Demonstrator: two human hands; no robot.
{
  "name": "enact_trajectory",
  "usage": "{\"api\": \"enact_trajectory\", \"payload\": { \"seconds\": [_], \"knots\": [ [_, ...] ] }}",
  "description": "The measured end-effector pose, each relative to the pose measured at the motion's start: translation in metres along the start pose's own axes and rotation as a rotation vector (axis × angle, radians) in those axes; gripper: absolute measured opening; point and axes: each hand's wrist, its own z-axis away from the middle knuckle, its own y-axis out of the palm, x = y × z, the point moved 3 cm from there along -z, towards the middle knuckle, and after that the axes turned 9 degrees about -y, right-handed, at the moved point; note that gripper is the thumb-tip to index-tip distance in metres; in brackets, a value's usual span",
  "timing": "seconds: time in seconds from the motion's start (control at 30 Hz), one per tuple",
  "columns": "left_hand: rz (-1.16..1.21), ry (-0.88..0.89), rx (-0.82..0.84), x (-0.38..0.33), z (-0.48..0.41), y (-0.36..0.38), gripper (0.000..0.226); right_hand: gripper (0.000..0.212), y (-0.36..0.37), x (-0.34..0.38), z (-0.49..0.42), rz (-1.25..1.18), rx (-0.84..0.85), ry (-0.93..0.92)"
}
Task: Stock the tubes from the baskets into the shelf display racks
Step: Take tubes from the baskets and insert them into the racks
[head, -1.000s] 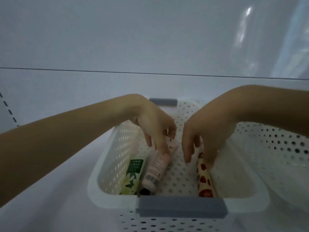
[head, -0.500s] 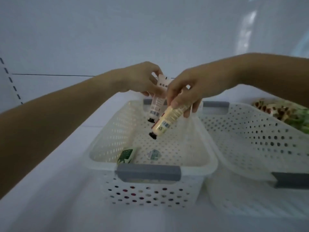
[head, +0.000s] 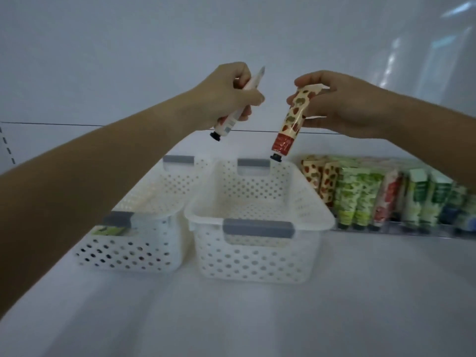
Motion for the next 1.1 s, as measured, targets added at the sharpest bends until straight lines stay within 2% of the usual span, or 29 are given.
{"api": "enact_trajectory", "payload": {
  "seconds": [0.17,0.27,0.33,0.4,0.53,0.63,0.73,0.93,1.1],
  "knots": [
    [0.159,-0.080,0.014,-0.029,0.005,0.062,0.030,0.040,-0.041,-0.010,0.039,0.013,-0.089,-0.031],
    [0.210,-0.105,-0.070,-0.039,0.004,0.092,0.024,0.040,-0.057,-0.020,0.059,0.167,-0.117,-0.040],
    [0.167,-0.138,-0.116,-0.039,0.004,0.108,0.025,0.040,-0.060,-0.026,0.067,0.344,-0.130,-0.058],
    [0.130,-0.181,-0.161,-0.030,0.005,0.120,0.027,0.031,-0.054,-0.030,0.070,0.482,-0.119,-0.115],
    [-0.013,-0.134,-0.362,-0.007,0.009,0.123,0.028,0.020,-0.036,-0.045,0.075,0.577,-0.021,-0.174],
    [-0.075,-0.075,-0.468,0.000,0.011,0.114,0.021,0.016,-0.031,-0.058,0.075,0.661,-0.019,-0.209],
    [-0.094,-0.094,-0.462,0.006,0.011,0.112,0.011,0.017,-0.032,-0.065,0.072,0.722,-0.035,-0.260],
    [-0.062,-0.100,-0.455,0.008,0.009,0.110,0.004,0.029,-0.017,-0.081,0.075,0.977,0.073,-0.305],
    [0.023,-0.127,-0.392,0.008,0.011,0.113,0.005,0.045,-0.006,-0.079,0.088,1.257,0.091,-0.475]
  ]
}}
